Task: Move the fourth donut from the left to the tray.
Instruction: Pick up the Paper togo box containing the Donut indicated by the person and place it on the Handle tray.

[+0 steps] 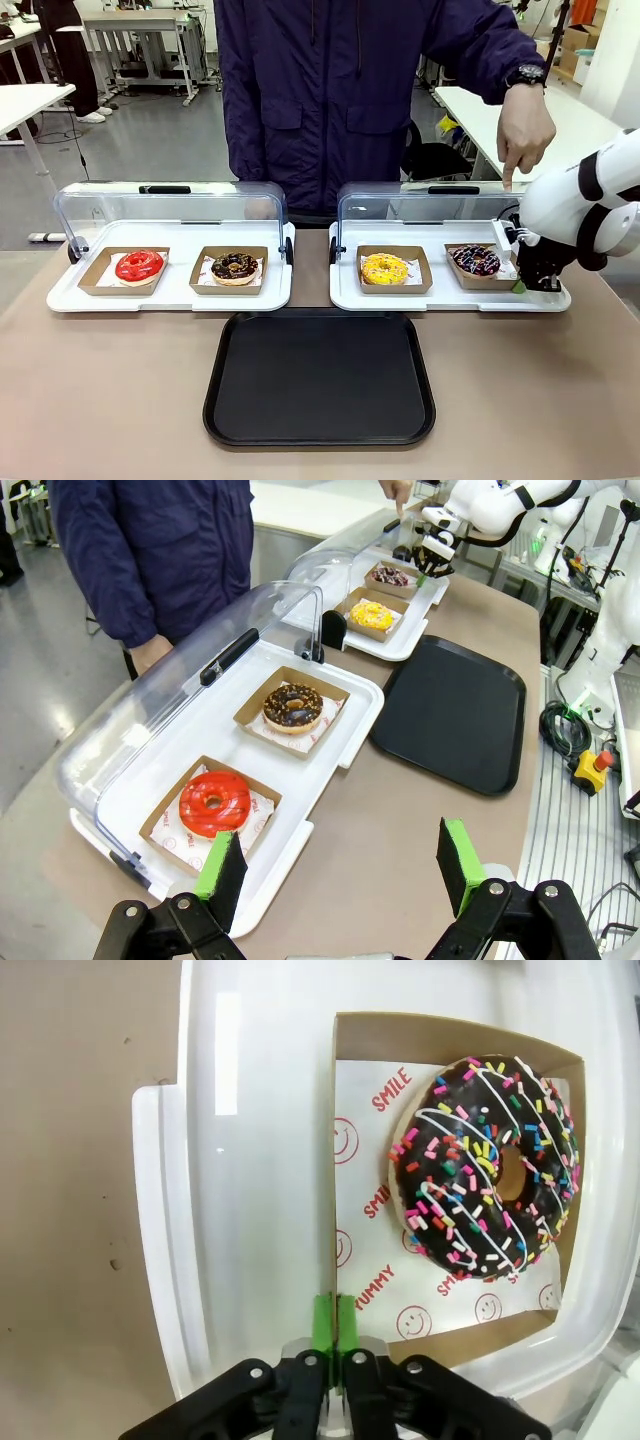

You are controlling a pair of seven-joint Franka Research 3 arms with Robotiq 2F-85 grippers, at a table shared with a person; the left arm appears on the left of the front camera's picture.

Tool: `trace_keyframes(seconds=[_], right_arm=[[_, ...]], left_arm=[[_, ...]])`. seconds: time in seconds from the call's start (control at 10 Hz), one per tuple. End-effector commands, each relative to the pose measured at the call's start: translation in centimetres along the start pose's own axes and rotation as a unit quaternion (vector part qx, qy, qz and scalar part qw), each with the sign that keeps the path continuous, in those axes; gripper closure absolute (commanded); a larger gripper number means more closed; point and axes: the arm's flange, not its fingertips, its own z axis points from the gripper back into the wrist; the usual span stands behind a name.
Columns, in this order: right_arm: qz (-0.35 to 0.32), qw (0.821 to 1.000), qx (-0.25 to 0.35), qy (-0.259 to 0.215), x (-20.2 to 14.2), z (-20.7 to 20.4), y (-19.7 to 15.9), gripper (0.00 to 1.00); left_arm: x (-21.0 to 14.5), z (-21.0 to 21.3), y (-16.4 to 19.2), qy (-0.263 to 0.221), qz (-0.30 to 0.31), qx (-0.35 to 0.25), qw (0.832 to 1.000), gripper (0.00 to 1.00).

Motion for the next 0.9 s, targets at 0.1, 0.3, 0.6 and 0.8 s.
trace_keyframes(seconds=[0.1,0.3,0.6,0.8], right_arm=[[0.003,1.000,0.002,0.002,0.0,-0.2,0.2,1.00],[0.003,1.000,0.002,0.002,0.0,-0.2,0.2,1.00],[-0.024,0.999,-0.030,-0.001,1.0,2.8,0.9,0.98],[-0.037,0.998,-0.048,0.013,2.8,5.2,1.7,0.98]], left_arm=[[0.1,0.0,-0.1,-0.005,-0.007,-0.002,1.000,0.00],[0.1,0.0,-0.1,-0.005,-0.007,-0.002,1.000,0.00],[0.1,0.0,-0.1,-0.005,-0.007,-0.002,1.000,0.00],[0.1,0.0,-0.1,-0.005,-0.007,-0.002,1.000,0.00]])
